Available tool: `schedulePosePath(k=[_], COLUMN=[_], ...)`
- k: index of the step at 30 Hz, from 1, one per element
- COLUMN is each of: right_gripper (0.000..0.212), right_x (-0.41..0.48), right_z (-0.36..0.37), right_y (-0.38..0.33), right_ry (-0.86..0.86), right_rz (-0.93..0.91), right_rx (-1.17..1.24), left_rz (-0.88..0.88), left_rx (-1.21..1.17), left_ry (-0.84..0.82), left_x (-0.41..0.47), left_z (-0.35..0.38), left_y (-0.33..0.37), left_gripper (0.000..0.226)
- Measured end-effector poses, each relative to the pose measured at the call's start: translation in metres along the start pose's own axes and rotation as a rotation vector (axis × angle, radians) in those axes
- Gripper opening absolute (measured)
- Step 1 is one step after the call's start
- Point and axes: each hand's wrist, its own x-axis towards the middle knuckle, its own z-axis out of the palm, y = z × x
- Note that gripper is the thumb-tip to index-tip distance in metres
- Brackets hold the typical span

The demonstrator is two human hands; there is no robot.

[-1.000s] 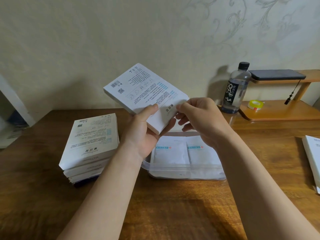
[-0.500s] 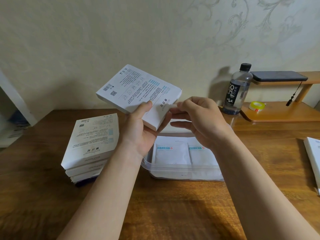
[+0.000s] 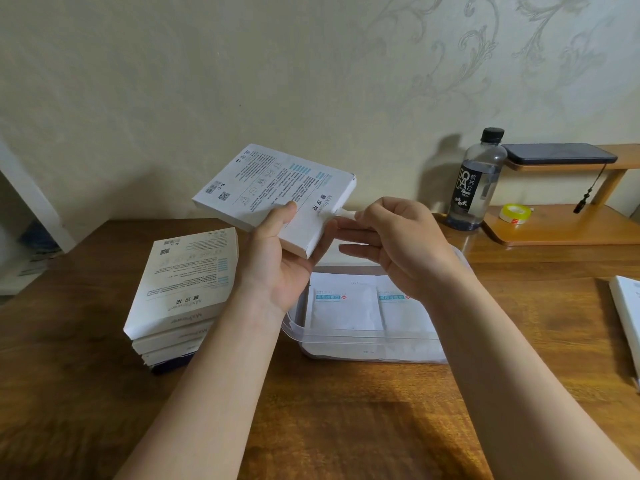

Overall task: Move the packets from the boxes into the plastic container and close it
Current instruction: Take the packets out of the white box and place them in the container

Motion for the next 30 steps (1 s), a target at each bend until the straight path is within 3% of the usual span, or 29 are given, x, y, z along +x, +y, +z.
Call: schedulePosePath(k=[7,11,14,16,22,30], right_gripper=[0.030,0.012,0.043,0.051,0.034,0.030], right_x=[0.002,0.002,0.001,0.001,-0.001,0.005], right_z=[-0.010,-0.010,-0.010,-0.010,-0.010,-0.011], right_y=[-0.007,-0.004,-0.003,-0.004,-0.006,-0.002], right_ry=[0.122,0.180,0.131,0.089,0.067,0.179], right_rz=[0.102,0.049,-0.019,-0.049,-0.048,0.003], right_rx=[0.005,-0.031,0.030,0.037,0.012,0.033], left_rz=[0.005,-0.029,-0.061,-0.070,-0.081,-0.127], left_rx=[-0.044,-0.010,0.029,0.051,0.079,0.124], left_ry=[-0.028,-0.067,-0.105,-0.117,-0.122,-0.132], left_x=[-0.001,-0.004,-0.006,-0.007,-0.008,-0.008], left_z=[0.001,0.002,0.005,0.006,0.005,0.006], left_y=[0.001,0.001,0.000,-0.001,-0.003,-0.009], left_gripper=[0.035,0.032,0.030,0.032,0.038,0.035])
